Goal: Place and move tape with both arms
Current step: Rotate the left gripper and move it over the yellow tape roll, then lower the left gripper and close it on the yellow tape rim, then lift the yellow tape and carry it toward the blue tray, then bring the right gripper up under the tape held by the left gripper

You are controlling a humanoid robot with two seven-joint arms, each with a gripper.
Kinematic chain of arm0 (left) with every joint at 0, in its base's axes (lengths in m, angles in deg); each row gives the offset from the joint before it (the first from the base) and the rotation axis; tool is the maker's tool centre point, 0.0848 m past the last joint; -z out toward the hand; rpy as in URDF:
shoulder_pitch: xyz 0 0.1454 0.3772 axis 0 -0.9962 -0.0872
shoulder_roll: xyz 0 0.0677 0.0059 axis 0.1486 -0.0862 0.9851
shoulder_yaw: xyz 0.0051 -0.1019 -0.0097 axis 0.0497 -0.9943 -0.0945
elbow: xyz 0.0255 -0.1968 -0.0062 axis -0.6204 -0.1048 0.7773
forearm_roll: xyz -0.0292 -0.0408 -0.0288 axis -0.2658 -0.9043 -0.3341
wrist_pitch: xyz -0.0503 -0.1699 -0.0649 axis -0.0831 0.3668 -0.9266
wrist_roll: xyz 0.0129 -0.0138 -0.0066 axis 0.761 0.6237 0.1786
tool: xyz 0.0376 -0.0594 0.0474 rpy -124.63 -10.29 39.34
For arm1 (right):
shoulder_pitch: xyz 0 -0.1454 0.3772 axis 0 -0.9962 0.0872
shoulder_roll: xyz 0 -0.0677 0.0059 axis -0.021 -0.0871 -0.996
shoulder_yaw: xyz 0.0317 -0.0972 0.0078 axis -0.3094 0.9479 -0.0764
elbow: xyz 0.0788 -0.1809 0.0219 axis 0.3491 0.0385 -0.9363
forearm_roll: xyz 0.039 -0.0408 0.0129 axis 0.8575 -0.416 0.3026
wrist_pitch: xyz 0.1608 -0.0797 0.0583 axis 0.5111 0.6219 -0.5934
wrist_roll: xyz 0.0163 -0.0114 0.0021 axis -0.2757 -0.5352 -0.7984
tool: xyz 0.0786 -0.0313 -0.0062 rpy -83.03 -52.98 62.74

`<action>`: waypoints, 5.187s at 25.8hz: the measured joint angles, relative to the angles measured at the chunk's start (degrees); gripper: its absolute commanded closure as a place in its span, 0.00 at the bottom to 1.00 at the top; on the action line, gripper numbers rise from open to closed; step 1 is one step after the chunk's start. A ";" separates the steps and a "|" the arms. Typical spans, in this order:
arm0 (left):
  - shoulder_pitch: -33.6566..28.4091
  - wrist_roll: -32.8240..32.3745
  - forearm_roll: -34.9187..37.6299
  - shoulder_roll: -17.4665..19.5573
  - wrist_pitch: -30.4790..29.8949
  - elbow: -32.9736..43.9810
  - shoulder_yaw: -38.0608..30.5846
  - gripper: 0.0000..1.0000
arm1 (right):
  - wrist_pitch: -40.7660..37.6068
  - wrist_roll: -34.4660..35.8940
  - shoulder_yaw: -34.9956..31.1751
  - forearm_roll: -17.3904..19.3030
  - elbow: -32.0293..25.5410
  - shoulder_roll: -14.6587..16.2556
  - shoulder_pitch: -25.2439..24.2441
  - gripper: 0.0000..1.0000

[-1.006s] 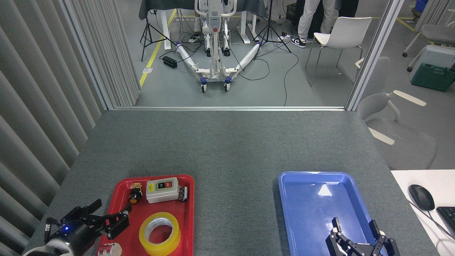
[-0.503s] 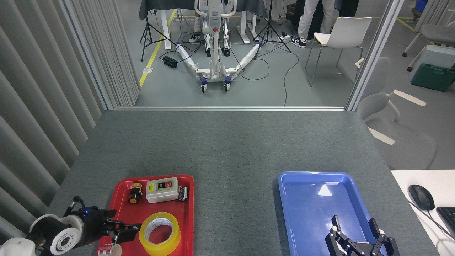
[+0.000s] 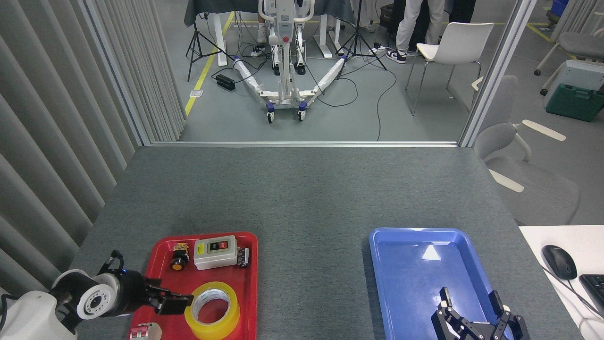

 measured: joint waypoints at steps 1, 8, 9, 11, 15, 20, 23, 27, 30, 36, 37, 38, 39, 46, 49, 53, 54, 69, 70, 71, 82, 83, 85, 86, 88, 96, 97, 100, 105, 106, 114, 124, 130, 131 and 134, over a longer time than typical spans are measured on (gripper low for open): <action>0.67 0.00 -0.05 0.04 0.36 -0.28 0.98 0.00 | 0.00 0.08 0.00 -0.01 0.00 0.01 -0.01 0.00; 5.60 0.00 -0.31 -0.24 1.38 -2.86 7.04 0.00 | -0.23 -0.10 0.04 -0.87 0.01 0.01 -0.14 0.00; 6.16 0.00 -0.32 -0.36 1.44 -3.35 7.91 0.00 | -0.25 -0.12 0.05 -1.13 0.00 -0.01 -0.16 0.00; 6.95 -0.20 -0.33 -0.49 1.44 -4.12 9.54 0.00 | -0.27 -0.16 0.06 -1.43 0.01 -0.03 -0.20 0.00; 8.46 -0.47 -0.34 -0.91 1.49 -5.36 11.91 0.00 | -0.28 -0.26 0.06 -1.67 0.01 -0.08 -0.25 0.00; 10.83 -0.64 -0.34 -2.28 1.47 -8.78 14.87 0.00 | -0.28 -0.42 0.09 -1.78 0.01 -0.12 -0.31 0.00; 11.81 -0.68 -0.34 -2.61 1.47 -10.14 16.00 0.00 | -0.28 -0.56 0.09 -1.81 0.02 -0.13 -0.31 0.00; 12.30 -0.85 -0.27 -2.87 1.47 -11.38 16.53 0.01 | -0.22 -0.55 0.09 -1.88 0.08 -0.14 -0.32 0.00; 12.40 -2.48 -0.10 -3.73 1.97 -13.04 16.63 0.01 | -0.05 -0.53 0.09 -2.07 0.12 -0.14 -0.32 0.00; 12.46 -7.70 0.42 -4.97 5.26 -14.62 16.78 0.01 | 0.11 -0.25 0.09 -2.22 0.18 -0.13 -0.32 0.00; 12.53 -8.32 0.47 -5.04 5.48 -14.69 16.81 0.03 | 0.11 -0.24 0.09 -2.22 0.18 -0.12 -0.33 0.00; 12.64 -8.81 0.51 -5.12 5.68 -14.77 16.87 0.08 | 0.12 -0.29 0.09 -2.22 0.20 -0.11 -0.34 0.00; 12.72 -9.10 0.54 -5.17 5.81 -14.81 16.91 0.11 | 0.13 -0.42 0.09 -2.22 0.22 -0.10 -0.35 0.00; 12.97 -9.94 0.63 -6.61 5.99 -15.25 17.01 0.22 | 0.20 -0.66 0.09 -2.23 0.49 -0.06 -0.34 0.00; 13.18 -10.01 0.63 -7.36 5.92 -15.58 17.01 0.34 | 0.20 -0.67 0.09 -2.23 0.52 -0.10 -0.32 0.00; 13.25 -9.95 0.64 -8.26 5.60 -16.18 17.13 0.52 | 0.20 -0.84 0.03 -2.23 0.21 -0.26 -0.26 0.00; 13.25 -9.95 0.64 -8.50 5.60 -16.25 17.21 0.58 | 0.20 -0.84 0.03 -2.23 0.19 -0.30 -0.23 0.00; 13.36 -10.01 0.20 -11.13 1.39 -15.62 16.59 1.00 | -0.06 0.16 0.09 -2.23 0.17 -0.67 -0.42 0.00; 13.57 -10.05 0.05 -11.26 0.68 -15.53 16.28 1.00 | -0.09 0.79 0.10 -2.23 0.16 -0.74 -0.45 0.00; 13.75 -10.05 -0.11 -11.37 -0.07 -15.43 15.76 1.00 | -0.18 1.35 0.13 -2.23 0.16 -0.85 -0.51 0.00; 13.81 -8.14 -7.57 -13.14 -20.50 -15.05 2.77 1.00 | -1.17 4.28 0.17 -2.15 0.22 -1.27 -0.67 0.00; 13.72 -7.89 -10.06 -13.89 -24.91 -15.43 1.47 1.00 | -1.18 4.28 0.17 -2.15 0.22 -1.26 -0.67 0.00; 13.57 -7.29 -14.05 -15.80 -30.56 -16.70 -0.71 1.00 | -1.22 4.31 0.17 -2.15 0.24 -1.20 -0.67 0.00; 13.51 -6.91 -15.89 -16.80 -32.16 -17.45 -1.45 1.00 | -1.32 4.33 0.18 -2.15 0.24 -1.15 -0.67 0.00; 12.88 -5.38 -19.38 -19.67 -34.25 -19.62 -2.61 1.00 | -1.81 4.40 0.17 -2.14 0.27 -1.07 -0.67 0.00; 9.89 0.64 -25.10 -29.33 -35.84 -26.56 0.32 1.00 | -15.79 4.43 -0.52 -2.19 0.22 -0.85 -2.01 0.00; 9.89 0.68 -25.23 -30.59 -35.88 -27.42 1.54 1.00 | -19.67 4.40 -1.08 -2.23 0.18 -0.81 -2.27 0.00; 11.03 1.11 -25.39 -33.80 -35.97 -28.85 4.94 1.00 | -30.88 4.37 -3.39 -2.27 0.04 -0.78 -3.33 0.00; 12.84 0.98 -25.47 -36.22 -36.04 -31.13 7.29 1.00 | -42.79 4.54 -7.00 -1.92 -0.12 -0.83 -4.52 0.00; 13.06 0.97 -25.58 -36.31 -36.05 -31.50 7.40 1.00 | -43.49 4.57 -7.82 -1.80 -0.13 -0.86 -4.84 0.00; 13.66 0.86 -25.98 -36.41 -35.99 -32.27 7.68 1.00 | -44.96 4.82 -9.79 -0.07 -0.17 -1.03 -5.86 0.00; 13.77 0.86 -25.94 -36.73 -35.97 -32.50 7.69 1.00 | -45.09 4.83 -3.07 0.10 -0.26 -0.69 -5.20 0.00; 13.79 0.87 -25.74 -36.83 -35.97 -33.28 7.69 1.00 | -45.09 4.70 1.08 0.01 -0.27 -0.82 -3.78 0.00; 13.79 0.87 -25.71 -36.85 -35.97 -33.38 7.69 1.00 | -45.09 4.57 1.93 -0.06 -0.26 -0.89 -3.31 0.00; 13.79 0.87 -25.63 -37.05 -35.97 -33.56 7.69 1.00 | -45.09 4.32 4.31 -0.39 -0.26 -1.09 -2.04 0.00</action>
